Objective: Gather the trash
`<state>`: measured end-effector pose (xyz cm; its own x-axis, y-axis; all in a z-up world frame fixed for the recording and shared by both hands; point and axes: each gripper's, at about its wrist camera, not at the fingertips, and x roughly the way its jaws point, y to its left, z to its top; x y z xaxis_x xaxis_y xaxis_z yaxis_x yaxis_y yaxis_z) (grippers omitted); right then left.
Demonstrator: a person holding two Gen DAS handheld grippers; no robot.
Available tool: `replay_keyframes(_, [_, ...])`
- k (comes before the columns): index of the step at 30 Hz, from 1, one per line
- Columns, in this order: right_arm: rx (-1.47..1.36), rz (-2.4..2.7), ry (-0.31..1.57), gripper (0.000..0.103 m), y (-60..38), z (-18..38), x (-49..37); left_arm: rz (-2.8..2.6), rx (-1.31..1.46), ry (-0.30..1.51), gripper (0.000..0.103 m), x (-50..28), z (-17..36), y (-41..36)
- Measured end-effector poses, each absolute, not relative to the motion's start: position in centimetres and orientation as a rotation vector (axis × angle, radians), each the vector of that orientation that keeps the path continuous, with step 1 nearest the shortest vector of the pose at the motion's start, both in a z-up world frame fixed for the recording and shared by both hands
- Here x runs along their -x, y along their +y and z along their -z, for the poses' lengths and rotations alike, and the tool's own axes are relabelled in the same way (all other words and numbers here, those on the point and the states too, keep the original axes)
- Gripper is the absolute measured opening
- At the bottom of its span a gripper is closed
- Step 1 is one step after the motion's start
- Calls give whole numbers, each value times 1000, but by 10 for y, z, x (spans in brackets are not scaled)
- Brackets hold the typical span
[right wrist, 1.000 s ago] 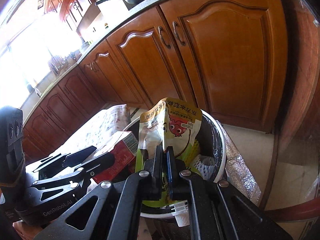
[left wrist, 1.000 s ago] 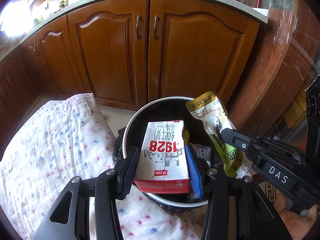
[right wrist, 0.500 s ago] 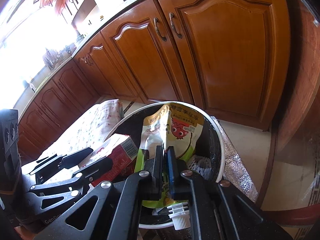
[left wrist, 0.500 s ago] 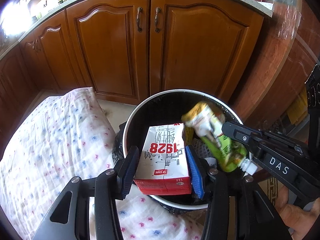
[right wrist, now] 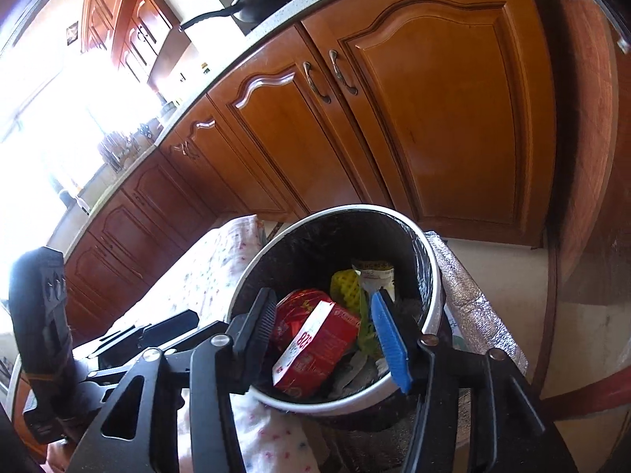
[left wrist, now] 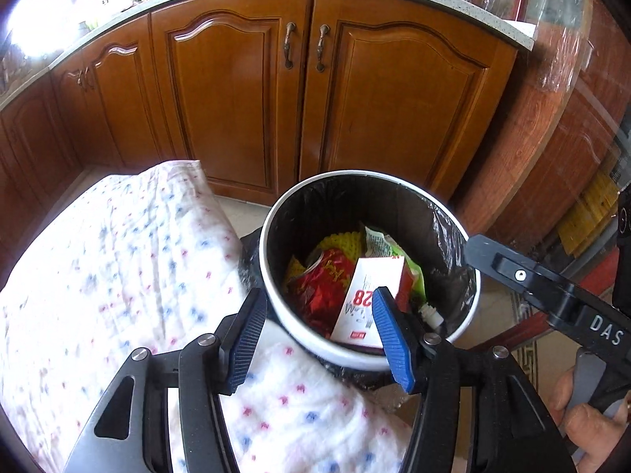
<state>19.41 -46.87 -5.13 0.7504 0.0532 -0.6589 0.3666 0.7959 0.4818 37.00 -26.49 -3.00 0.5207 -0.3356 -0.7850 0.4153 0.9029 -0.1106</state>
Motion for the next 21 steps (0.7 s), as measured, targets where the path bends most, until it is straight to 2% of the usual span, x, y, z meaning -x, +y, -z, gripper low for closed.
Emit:
replay_keyframes(3, [-649, 181, 689, 62, -459, 48, -182, 447, -70, 920, 55, -358, 29, -252])
replay_keyframes(5, [-660, 173, 670, 69, -452, 47, -175, 442, -54, 913, 56, -348, 28, -242])
replay_keyframes(11, [-663, 168, 620, 85, -424, 42, -151, 403, 29, 895, 69, -315, 28, -204])
replay_keyframes(15, [-633, 162, 609, 86, -398, 41, -140, 380, 104, 892, 78, -292, 31, -176])
replay_keyframes(21, [-573, 169, 597, 91, -363, 42, -120, 347, 160, 842, 79, -256, 23, -141])
